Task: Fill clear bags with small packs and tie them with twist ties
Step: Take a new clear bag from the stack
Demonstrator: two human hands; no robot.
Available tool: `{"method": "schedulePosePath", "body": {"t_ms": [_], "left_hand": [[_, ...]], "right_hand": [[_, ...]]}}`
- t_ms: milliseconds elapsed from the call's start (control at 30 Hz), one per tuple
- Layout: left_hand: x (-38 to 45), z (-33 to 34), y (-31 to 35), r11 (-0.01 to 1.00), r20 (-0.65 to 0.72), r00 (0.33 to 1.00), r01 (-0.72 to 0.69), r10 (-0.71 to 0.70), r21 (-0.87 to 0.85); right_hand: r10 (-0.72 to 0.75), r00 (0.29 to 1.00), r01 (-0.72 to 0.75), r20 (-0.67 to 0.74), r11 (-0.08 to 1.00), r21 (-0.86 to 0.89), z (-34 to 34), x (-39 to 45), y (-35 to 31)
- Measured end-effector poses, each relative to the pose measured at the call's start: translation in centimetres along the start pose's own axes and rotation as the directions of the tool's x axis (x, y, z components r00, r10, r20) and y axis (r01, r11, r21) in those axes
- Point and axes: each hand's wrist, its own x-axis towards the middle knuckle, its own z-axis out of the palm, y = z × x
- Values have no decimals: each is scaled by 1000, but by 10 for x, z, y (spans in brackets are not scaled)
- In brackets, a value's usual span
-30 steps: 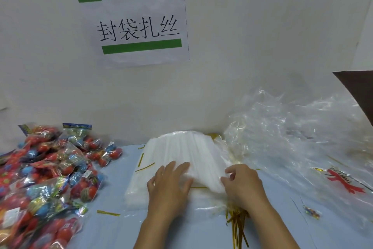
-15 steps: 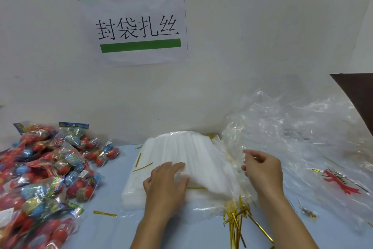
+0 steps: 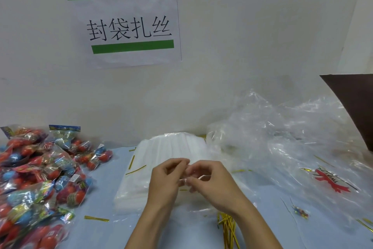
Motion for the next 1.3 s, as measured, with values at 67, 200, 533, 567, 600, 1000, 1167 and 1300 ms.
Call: {"method": "schedulePosePath", "body": {"t_ms": [67,200,533,567,600,1000,1167,1300], "left_hand": [[1,-5,-1,998,-42,998,-47,49,31],[-1,-1,-1,972,-44,982,-177,186,153],[-5,0,-2,882,84,954,-299,289,365],[-3,-3,-1,894,54,956,-287,287,345],[-2,-5,-1,902,34,958,-279,284,329],[0,-6,-7,849,56,959,-272,278,452],[0,-7,-4,845,78,959,-276,272,457],[-1,-9,-2,848,66,958,-278,279,451]], "right_hand": [[34,998,-38,-53,997,-63,-2,1,4],[168,937,-153,-306,985,73,-10,8,11],[168,782,-312,-600,939,-143,-80,43,20],[128,756,-323,-642,926,-195,-97,49,16],[67,725,-326,-685,910,-256,-114,55,11],[284,768,-634,-574,209,-744,-202,57,-18],[-37,786,-591,-617,243,-769,-194,68,-60],[-212,794,-531,-570,217,-819,-189,68,-83]]}}
